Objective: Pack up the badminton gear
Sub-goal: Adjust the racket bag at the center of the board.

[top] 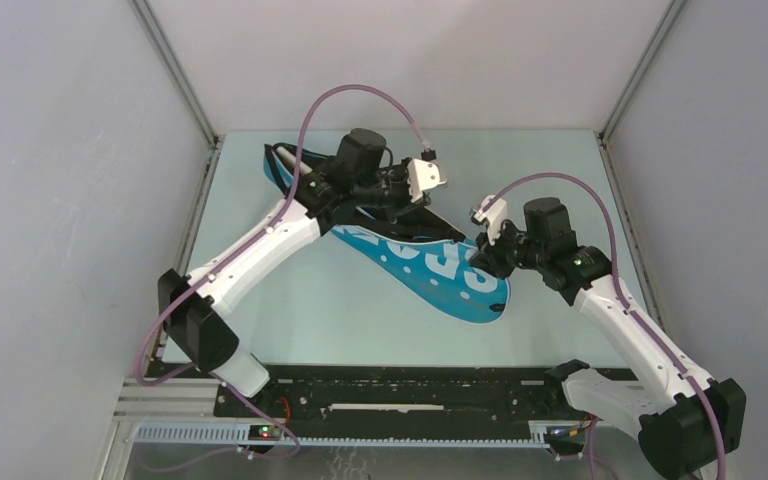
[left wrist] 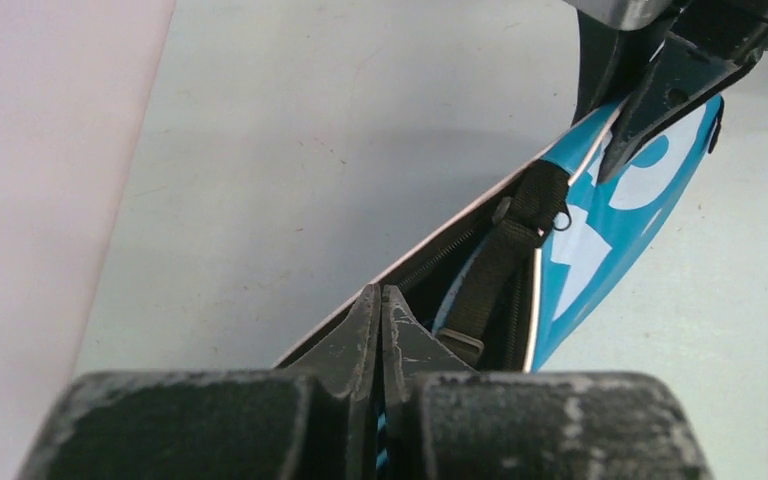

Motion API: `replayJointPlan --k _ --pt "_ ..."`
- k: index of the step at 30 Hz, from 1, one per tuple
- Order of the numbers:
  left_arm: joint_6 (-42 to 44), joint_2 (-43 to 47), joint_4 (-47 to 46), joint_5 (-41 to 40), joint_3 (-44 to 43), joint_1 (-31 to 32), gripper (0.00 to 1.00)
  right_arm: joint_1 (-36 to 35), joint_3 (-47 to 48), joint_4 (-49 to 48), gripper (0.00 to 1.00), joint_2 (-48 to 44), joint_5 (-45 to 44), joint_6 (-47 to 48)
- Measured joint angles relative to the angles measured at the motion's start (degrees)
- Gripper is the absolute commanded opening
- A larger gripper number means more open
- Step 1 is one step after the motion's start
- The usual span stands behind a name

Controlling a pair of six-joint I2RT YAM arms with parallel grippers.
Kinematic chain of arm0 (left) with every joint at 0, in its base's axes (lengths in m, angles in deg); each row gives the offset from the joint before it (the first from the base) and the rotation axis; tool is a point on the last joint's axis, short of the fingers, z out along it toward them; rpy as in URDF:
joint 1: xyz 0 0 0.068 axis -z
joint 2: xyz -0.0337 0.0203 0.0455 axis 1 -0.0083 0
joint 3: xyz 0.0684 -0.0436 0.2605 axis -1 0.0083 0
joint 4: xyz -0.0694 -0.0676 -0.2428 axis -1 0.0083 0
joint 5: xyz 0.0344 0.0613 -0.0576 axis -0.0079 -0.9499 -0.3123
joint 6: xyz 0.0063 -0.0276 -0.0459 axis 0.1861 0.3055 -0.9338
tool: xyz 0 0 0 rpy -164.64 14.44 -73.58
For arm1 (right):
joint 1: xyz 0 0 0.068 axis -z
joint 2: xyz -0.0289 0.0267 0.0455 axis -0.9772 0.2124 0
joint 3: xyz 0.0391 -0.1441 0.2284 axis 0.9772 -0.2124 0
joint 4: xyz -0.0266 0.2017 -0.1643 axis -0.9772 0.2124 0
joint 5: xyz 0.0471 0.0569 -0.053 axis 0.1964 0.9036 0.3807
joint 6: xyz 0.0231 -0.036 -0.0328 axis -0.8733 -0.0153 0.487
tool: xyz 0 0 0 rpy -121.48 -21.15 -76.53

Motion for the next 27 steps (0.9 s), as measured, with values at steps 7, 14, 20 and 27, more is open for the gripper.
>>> replayJointPlan --k 7,14,20,27 --pt "5.5 -2.2 7.6 3.7 -3.6 -1.8 0.55 -0.3 0.0 -0.1 0.0 -0.1 0.2 0.9" --pt "14.2 -0.7 17.1 5.1 -0.9 -6.7 0.67 -0.4 0.0 -0.1 0.0 -0.2 0.2 1.1" --pt "24.1 3.2 24.9 2.3 5.1 -10.1 0.76 -0.4 -0.1 -0.1 0.0 -0.2 0.2 1.2" --pt "31.5 5.9 26.3 -5.0 10.1 -11.7 0.6 -0.4 -0.2 -0.3 0.0 -0.2 0.4 1.2"
